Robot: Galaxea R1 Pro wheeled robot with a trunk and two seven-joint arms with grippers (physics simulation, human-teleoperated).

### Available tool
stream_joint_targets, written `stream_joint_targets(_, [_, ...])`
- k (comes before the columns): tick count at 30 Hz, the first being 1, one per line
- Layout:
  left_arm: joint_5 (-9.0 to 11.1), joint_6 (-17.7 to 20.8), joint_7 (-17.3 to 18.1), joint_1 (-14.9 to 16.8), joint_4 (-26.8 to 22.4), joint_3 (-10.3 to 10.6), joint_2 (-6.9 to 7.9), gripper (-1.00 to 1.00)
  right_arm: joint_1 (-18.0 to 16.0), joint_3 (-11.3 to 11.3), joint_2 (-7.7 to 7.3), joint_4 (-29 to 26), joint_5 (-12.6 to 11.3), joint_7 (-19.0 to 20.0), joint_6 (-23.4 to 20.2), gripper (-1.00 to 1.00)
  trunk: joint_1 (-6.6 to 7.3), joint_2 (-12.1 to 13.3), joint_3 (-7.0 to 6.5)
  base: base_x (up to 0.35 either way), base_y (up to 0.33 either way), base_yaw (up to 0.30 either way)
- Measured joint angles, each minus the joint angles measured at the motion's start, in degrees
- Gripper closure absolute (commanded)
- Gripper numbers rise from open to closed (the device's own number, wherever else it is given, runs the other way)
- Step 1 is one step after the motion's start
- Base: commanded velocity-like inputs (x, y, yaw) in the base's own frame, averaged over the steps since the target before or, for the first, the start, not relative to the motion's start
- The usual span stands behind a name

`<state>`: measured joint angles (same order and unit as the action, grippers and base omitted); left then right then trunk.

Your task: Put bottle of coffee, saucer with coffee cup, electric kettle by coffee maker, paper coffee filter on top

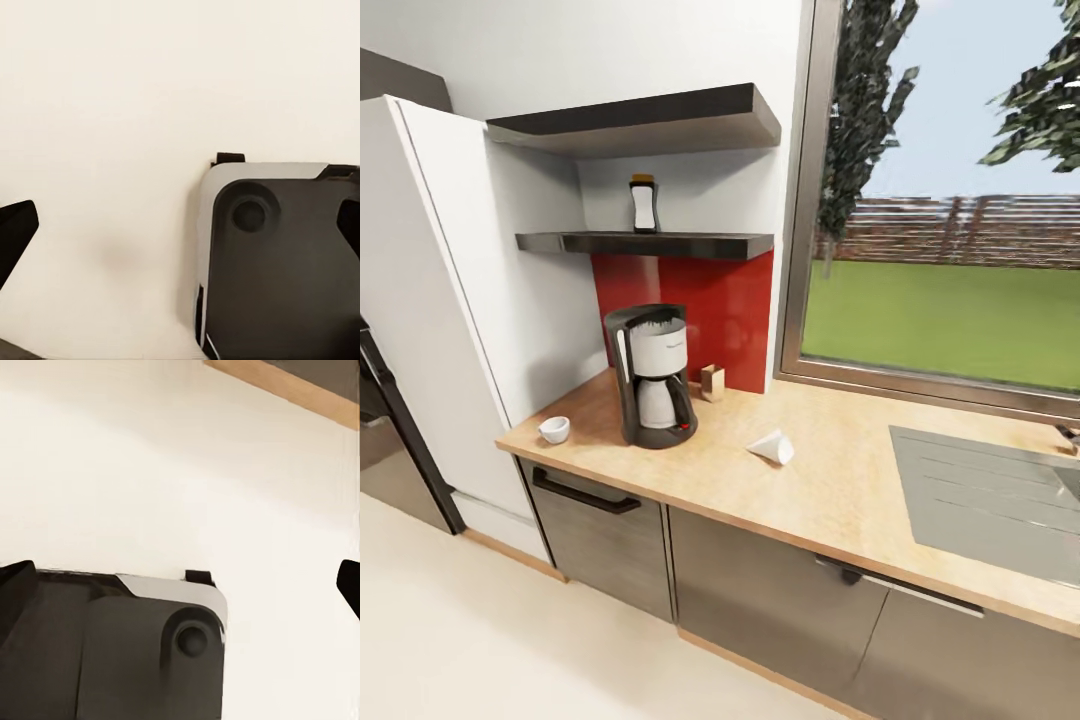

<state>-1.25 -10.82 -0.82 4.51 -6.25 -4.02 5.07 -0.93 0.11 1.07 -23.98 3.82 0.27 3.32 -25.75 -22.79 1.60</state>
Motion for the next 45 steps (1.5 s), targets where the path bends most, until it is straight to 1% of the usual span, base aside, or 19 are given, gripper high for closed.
stream_joint_targets(2, [-0.06, 0.07, -0.09, 0.00, 0.34, 0.00, 0.33, -1.00, -0.01, 0.09, 1.65, -6.08, 0.09, 0.08, -0.07, -1.00, 0.00, 0.00, -0.01, 0.000, 0.000, -0.003])
stream_joint_targets(5, [-0.08, 0.10, -0.13, 0.00, 0.53, 0.00, 0.47, -1.00, 0.00, 0.47, 3.13, -11.82, 0.13, 0.11, -0.12, -1.00, 0.00, 0.00, 0.00, 0.000, 0.000, -0.001])
stream_joint_targets(6, [-0.06, 0.12, -0.14, 0.00, 0.59, 0.00, 0.51, -1.00, -0.01, 1.23, 3.95, -14.42, 0.15, 0.12, -0.13, -1.00, 0.00, 0.00, -0.01, 0.000, 0.000, 0.000])
stream_joint_targets(8, [-0.03, 0.17, -0.25, 0.00, 1.10, -0.02, 0.54, -1.00, -0.01, 4.10, 5.66, -20.17, 0.16, 0.09, -0.17, -1.00, 0.00, 0.00, -0.01, 0.000, 0.000, 0.000])
stream_joint_targets(9, [-0.03, 0.18, -0.32, 0.00, 1.27, -0.03, 0.55, -1.00, 0.00, 5.04, 6.02, -21.76, 0.16, 0.08, -0.19, -1.00, 0.00, 0.00, 0.00, 0.000, 0.000, 0.000])
stream_joint_targets(11, [-0.02, 0.20, -0.60, 0.00, 1.74, -0.06, 0.56, -1.00, -0.01, 8.93, 6.83, -27.54, 0.14, 0.01, -0.30, -1.00, 0.00, 0.00, -0.01, 0.000, 0.000, 0.000])
stream_joint_targets(12, [-0.02, 0.23, -0.69, 0.00, 1.86, -0.07, 0.53, -1.00, -0.01, 10.79, 7.05, -30.57, 0.12, -0.03, -0.35, -1.00, 0.00, 0.00, -0.01, 0.000, 0.000, 0.000])
stream_joint_targets(13, [-0.02, 0.25, -0.73, 0.00, 1.90, -0.08, 0.52, -1.00, 0.00, 11.69, 7.14, -32.26, 0.11, -0.06, -0.37, -1.00, 0.00, 0.00, 0.00, 0.000, 0.000, 0.000])
stream_joint_targets(15, [-0.02, 0.28, -0.85, 0.00, 2.00, -0.13, 0.49, -1.00, -0.01, 14.68, 7.36, -38.34, 0.03, -0.14, -0.49, -1.00, 0.00, 0.00, -0.01, 0.000, 0.000, 0.000])
stream_joint_targets(18, [0.01, 0.31, -0.90, 0.00, 2.03, -0.15, 0.48, -1.00, 0.00, 17.08, 7.57, -43.80, -0.03, -0.17, -1.44, -1.00, 0.00, 0.00, 0.00, 0.000, 0.000, 0.000])
stream_joint_targets(20, [-0.01, 0.35, -0.92, 0.00, 2.05, -0.16, 0.50, -1.00, 0.00, 19.24, 7.91, -48.31, -0.10, -0.18, -4.04, -1.00, 0.00, 0.00, -0.01, 0.000, 0.000, 0.000])
stream_joint_targets(25, [-0.01, 0.40, -0.83, 0.00, 2.06, -0.12, 0.54, -1.00, 0.00, 22.43, 8.56, -56.41, -0.15, -0.15, -9.70, -1.00, 0.01, 0.00, -0.01, 0.000, 0.000, 0.000])
stream_joint_targets(28, [-0.01, 0.51, -0.79, 0.00, 2.06, -0.06, 0.50, -1.00, 0.00, 23.34, 8.92, -60.18, -0.16, -0.18, -10.95, -1.00, 0.01, 0.00, -0.01, 0.000, 0.000, 0.000])
stream_joint_targets(30, [-0.04, 0.47, -0.77, 0.00, 2.06, -0.02, 0.49, -1.00, 0.01, 23.55, 8.92, -61.49, -0.16, -0.24, -11.27, -1.00, 0.00, 0.01, 0.00, 0.000, 0.000, 0.000])
stream_joint_targets(36, [-0.15, 0.40, -0.68, 0.00, 2.06, 0.07, 0.46, -1.00, -0.34, 23.67, 8.92, -63.43, -0.12, -0.48, -11.47, -1.00, 0.00, 0.01, 0.00, 0.004, 0.000, 0.000])
stream_joint_targets(39, [-0.15, 0.39, -0.67, 0.00, 2.06, 0.08, 0.54, -1.00, -2.18, 23.39, 8.92, -63.64, -0.10, -0.61, -11.49, -1.00, 0.01, 0.01, 0.00, 0.097, 0.000, 0.000])
stream_joint_targets(42, [-0.15, 0.43, -0.66, 0.00, 2.08, 0.07, 0.66, -1.00, -5.27, 21.94, 8.93, -63.60, -0.18, -1.70, -11.47, -1.00, 0.02, 0.00, 0.00, 0.218, 0.000, 0.000])
stream_joint_targets(44, [-0.16, 0.44, -0.66, 0.00, 2.12, 0.08, 0.71, -1.00, -7.36, 19.62, 8.93, -63.53, -0.97, -3.23, -11.49, -1.00, 0.03, 0.00, 0.00, 0.286, 0.000, 0.000])
stream_joint_targets(45, [-0.17, 0.45, -0.66, 0.00, 2.13, 0.08, 0.71, -1.00, -7.83, 18.97, 8.93, -63.50, -1.42, -3.56, -11.51, -1.00, 0.03, 0.00, 0.00, 0.306, 0.000, 0.000])
